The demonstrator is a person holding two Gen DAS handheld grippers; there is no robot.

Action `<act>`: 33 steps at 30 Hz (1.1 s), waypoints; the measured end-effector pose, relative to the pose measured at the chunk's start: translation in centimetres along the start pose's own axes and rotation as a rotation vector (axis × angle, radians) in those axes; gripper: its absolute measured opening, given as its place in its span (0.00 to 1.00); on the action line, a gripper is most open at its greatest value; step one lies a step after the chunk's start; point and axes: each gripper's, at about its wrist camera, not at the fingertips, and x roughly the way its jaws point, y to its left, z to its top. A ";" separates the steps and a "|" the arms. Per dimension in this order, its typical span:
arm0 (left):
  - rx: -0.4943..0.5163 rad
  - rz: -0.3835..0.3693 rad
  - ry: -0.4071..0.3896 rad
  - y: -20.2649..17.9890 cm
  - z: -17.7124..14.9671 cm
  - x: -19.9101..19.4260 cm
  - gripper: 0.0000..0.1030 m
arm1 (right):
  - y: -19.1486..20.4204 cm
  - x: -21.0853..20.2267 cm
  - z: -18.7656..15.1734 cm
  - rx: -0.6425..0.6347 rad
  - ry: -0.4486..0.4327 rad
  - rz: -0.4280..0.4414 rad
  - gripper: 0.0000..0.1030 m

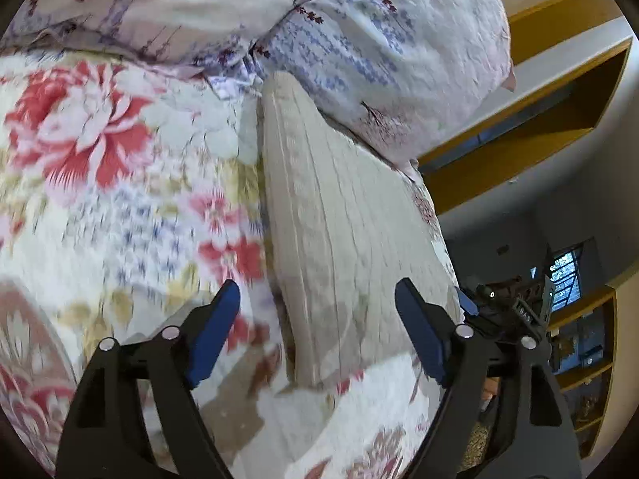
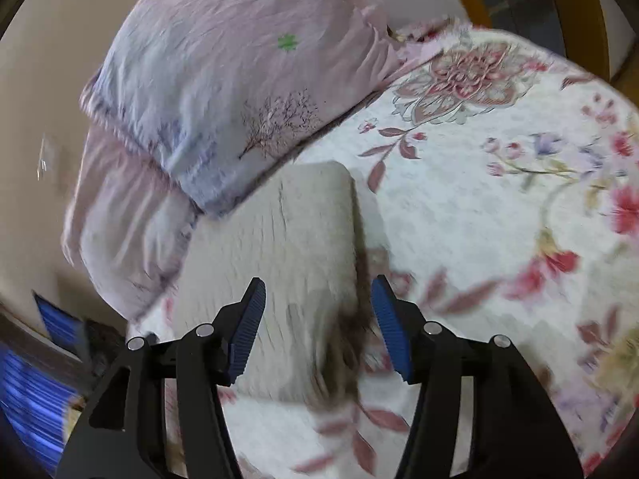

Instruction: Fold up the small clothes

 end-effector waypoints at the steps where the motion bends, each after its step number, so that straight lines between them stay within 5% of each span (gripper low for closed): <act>1: -0.005 0.011 0.005 0.0 0.6 0.4 0.78 | -0.2 0.7 0.7 0.018 0.006 -0.001 0.56; 7: -0.028 0.039 0.011 0.0 2.5 2.8 0.78 | -0.8 5.8 3.7 0.071 0.077 -0.022 0.50; 9: -0.029 0.041 0.016 -0.2 2.8 3.5 0.78 | 0.2 7.0 3.8 0.016 0.093 -0.017 0.13; 12: -0.021 0.036 0.014 -0.5 2.9 3.9 0.78 | 3.1 5.7 3.9 -0.156 -0.026 -0.002 0.08; 15: -0.005 0.043 0.003 -0.7 3.0 4.1 0.79 | 3.6 4.3 4.1 -0.195 -0.121 -0.027 0.08; 19: -0.005 0.033 0.009 -0.8 3.4 4.7 0.80 | 1.0 7.5 3.8 -0.140 -0.004 -0.210 0.08; 22: -0.007 0.031 0.009 -0.8 3.4 4.6 0.80 | 1.1 7.4 3.3 -0.123 -0.005 -0.208 0.10; 28: -0.002 0.021 0.008 -0.9 3.4 4.3 0.80 | 4.2 3.5 2.7 -0.184 -0.114 -0.138 0.36; 33: -0.001 0.020 0.020 -1.1 3.1 4.6 0.81 | 6.0 6.1 0.4 -0.293 0.021 -0.123 0.43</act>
